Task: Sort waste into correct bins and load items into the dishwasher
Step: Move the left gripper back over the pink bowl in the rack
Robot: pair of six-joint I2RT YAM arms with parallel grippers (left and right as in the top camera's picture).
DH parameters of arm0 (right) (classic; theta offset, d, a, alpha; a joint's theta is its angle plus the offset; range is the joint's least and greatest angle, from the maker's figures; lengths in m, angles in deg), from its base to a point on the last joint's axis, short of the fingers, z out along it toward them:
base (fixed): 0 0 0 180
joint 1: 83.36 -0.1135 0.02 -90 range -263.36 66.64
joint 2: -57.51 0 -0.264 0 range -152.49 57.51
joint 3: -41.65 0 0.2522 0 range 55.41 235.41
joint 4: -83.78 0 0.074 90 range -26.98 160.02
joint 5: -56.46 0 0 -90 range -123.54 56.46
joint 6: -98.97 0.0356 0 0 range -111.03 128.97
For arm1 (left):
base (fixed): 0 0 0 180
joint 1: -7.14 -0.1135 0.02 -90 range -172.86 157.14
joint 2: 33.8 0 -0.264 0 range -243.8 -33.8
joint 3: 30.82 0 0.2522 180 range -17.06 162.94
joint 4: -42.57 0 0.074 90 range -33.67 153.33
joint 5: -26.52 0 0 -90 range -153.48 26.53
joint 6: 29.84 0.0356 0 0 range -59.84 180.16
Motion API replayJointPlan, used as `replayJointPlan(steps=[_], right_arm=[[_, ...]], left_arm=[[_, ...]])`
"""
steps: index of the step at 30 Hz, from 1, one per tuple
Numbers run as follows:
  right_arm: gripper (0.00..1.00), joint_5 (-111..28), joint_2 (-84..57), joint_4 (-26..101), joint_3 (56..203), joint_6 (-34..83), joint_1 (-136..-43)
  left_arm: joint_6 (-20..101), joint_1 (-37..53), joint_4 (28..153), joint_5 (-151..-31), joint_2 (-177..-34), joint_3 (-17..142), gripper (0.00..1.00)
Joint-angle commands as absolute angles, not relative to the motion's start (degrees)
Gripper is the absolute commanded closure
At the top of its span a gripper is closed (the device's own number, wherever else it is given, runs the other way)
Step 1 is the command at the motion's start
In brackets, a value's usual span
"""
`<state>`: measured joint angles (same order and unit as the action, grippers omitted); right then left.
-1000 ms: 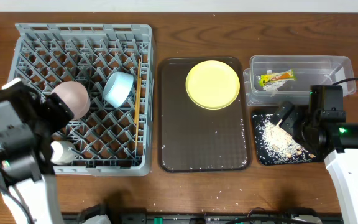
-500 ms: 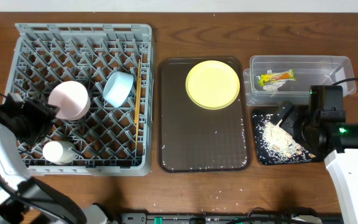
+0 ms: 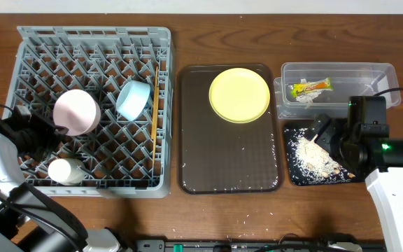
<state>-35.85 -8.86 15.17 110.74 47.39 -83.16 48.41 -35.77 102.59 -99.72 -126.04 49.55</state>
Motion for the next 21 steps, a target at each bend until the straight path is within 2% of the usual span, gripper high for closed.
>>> replayJointPlan(steps=[1,3,6,11,15,16,18,21], right_arm=[[0.01,-35.28,-8.88,15.11,110.85,47.89,-82.89],[0.01,-35.28,-8.88,15.11,110.85,47.89,-82.89],[0.01,-35.28,-8.88,15.11,110.85,47.89,-82.89],[0.01,-35.28,-8.88,15.11,110.85,47.89,-82.89],[0.01,-35.28,-8.88,15.11,110.85,47.91,-82.89],[0.01,-35.28,-8.88,15.11,110.85,47.89,-82.89],[0.01,-35.28,-8.88,15.11,110.85,47.89,-82.89],[0.01,-35.28,-8.88,15.11,110.85,47.89,-82.89]], left_arm=[[49.11,-35.42,102.57,-99.99,-121.83,50.05,0.93],[49.09,-34.40,102.59,-95.09,-117.54,50.08,0.92],[49.09,-30.86,102.53,-81.04,-111.03,50.08,0.93],[49.11,-17.74,101.54,-54.26,-102.92,50.05,0.93],[49.18,-3.75,101.06,-29.43,-103.49,50.03,0.93],[49.16,0.27,100.34,-19.82,-104.80,50.03,0.93],[50.69,4.23,98.20,-9.39,-107.01,50.03,0.92],[59.74,8.20,94.35,-5.96,-111.51,50.03,0.92]])
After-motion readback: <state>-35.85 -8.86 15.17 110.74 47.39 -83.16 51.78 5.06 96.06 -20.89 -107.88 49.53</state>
